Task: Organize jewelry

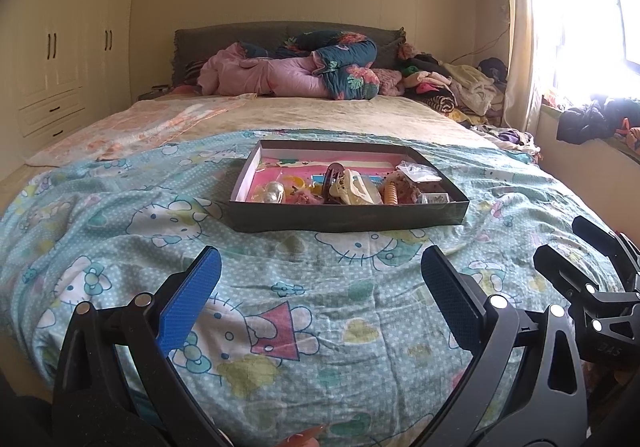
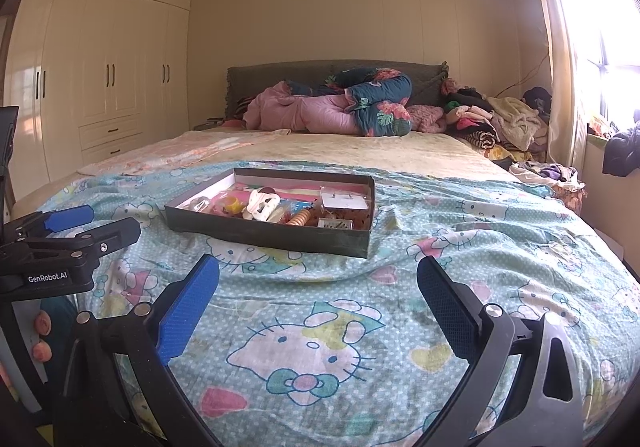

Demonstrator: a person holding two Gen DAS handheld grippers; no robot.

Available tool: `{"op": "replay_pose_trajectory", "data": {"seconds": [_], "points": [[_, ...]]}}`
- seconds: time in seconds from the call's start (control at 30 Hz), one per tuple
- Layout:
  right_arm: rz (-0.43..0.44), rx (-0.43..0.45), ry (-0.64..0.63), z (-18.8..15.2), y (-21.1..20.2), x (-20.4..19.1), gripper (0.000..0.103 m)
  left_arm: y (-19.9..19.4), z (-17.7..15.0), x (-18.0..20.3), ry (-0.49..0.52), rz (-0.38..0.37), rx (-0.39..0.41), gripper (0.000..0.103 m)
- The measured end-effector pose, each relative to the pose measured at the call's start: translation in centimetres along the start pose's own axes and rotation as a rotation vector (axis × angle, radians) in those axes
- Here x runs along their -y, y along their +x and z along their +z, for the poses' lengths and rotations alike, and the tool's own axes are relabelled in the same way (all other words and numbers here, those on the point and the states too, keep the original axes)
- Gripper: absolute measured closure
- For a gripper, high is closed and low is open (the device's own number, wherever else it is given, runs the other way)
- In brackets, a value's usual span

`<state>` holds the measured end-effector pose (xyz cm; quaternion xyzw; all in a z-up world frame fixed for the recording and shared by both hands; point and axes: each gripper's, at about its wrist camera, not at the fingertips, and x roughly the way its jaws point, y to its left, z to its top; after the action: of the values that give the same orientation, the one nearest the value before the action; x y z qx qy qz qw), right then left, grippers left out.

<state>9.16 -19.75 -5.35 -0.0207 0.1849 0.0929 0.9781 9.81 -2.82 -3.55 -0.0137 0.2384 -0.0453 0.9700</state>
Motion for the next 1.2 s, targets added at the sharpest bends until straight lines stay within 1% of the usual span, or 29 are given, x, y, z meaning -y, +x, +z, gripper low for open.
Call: {"op": "replay_pose_trajectory", "data": {"seconds": [0.73, 1.2], "points": [[-0.001, 0.0, -0.001, -0.02, -0.11, -0.1, 0.006, -0.09, -0.13, 0.25, 0.006, 0.004, 0.003, 0.011], [-0.002, -0.001, -0.003, -0.01, -0.22, -0.15, 0.006, 0.08, 0.45, -0.68, 0.009, 0.013, 0.005, 0.011]]}}
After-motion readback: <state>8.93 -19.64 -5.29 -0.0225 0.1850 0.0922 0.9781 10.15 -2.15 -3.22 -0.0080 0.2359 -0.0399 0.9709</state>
